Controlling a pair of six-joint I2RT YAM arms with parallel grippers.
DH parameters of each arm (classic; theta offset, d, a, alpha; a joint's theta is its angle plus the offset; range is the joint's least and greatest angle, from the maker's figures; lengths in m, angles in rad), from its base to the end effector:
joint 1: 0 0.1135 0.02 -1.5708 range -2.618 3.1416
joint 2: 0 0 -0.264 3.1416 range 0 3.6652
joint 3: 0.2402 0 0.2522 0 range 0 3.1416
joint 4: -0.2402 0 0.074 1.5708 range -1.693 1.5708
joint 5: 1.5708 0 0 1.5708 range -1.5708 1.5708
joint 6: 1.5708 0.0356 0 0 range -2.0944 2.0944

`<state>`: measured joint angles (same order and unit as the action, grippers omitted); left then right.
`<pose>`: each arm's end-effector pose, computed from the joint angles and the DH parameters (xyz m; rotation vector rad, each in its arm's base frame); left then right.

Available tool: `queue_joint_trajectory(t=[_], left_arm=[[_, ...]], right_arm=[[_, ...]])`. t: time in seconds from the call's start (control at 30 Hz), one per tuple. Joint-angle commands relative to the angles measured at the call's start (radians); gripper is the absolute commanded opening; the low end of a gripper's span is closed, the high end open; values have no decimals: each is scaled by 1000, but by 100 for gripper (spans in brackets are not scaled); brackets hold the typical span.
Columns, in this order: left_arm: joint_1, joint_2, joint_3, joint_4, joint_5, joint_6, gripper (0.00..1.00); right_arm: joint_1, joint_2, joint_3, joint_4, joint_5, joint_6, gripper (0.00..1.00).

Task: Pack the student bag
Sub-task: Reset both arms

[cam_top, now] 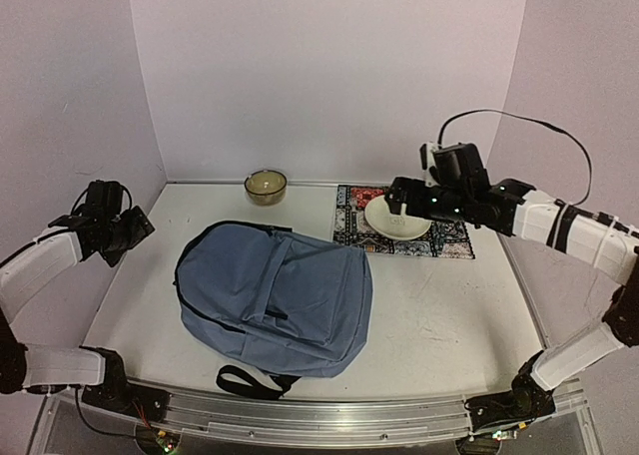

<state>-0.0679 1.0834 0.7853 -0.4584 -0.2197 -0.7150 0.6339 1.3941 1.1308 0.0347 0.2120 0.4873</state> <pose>0.2272 -0.0077 0.2575 -0.8373 2.1520 -0.1444 0.2717 0.1904 0.3429 0.0202 1.8360 0.6076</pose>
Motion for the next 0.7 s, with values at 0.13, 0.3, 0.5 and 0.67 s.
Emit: queue_joint_trajectory(t=[0.13,0.3,0.5,0.67], left_arm=[[119,-106,62,62,272,225,100],[2,-192,59,87,206,298,99],[-95,-406,-3,108,61,357,100],[-94,-507,-54,131,20,366,99]], right_arm=[[-92,-422,-224,-135,347,-41,98],[-92,-667,-309,-163,437,-48,98],[-92,-856,-405,-164,468,-76,98],[-92,-916,-458,-162,485,-92,98]])
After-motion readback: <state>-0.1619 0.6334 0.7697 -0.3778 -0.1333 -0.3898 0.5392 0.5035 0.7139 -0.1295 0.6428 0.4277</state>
